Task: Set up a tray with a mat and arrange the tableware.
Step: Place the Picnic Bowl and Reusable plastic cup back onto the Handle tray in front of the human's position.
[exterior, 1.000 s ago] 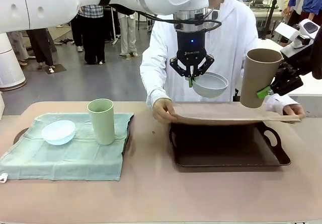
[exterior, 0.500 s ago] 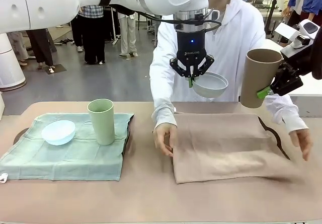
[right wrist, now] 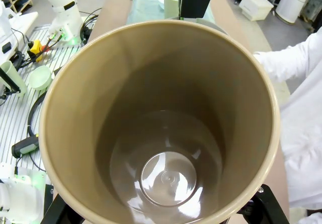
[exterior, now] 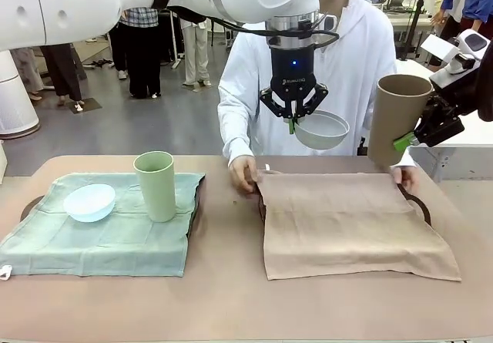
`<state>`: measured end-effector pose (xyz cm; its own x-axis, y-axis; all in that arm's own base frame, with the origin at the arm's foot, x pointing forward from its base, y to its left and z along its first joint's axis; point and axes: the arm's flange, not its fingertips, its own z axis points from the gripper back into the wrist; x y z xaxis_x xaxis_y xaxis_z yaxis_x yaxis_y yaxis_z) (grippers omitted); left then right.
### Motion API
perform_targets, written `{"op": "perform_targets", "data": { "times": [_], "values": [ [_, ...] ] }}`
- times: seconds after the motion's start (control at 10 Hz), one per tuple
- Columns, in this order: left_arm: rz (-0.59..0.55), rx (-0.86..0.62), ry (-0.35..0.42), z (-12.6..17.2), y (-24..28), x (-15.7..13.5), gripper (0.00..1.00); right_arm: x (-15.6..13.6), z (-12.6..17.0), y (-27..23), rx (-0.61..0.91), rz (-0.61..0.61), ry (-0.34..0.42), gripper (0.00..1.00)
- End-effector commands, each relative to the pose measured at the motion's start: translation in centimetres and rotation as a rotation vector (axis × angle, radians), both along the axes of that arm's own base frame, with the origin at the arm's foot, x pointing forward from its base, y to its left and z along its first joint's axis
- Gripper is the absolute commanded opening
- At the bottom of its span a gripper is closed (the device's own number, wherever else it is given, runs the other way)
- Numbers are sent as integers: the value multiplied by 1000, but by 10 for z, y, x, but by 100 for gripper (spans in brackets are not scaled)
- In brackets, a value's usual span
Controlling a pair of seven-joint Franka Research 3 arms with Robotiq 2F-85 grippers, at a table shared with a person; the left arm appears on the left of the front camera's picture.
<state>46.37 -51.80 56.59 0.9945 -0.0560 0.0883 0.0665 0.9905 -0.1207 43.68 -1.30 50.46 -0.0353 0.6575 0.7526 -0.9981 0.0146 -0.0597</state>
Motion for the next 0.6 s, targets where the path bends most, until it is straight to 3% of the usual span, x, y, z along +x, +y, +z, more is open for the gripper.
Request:
{"op": "perform_targets", "data": {
  "times": [0.0, 0.5],
  "values": [
    [-12, -8, -6, 4, -1, 1, 0, 1, 0, 1, -7, 2, -9, 0],
    [-12, -8, -6, 4, -1, 1, 0, 1, 0, 1, -7, 2, -9, 0]
  ]
}}
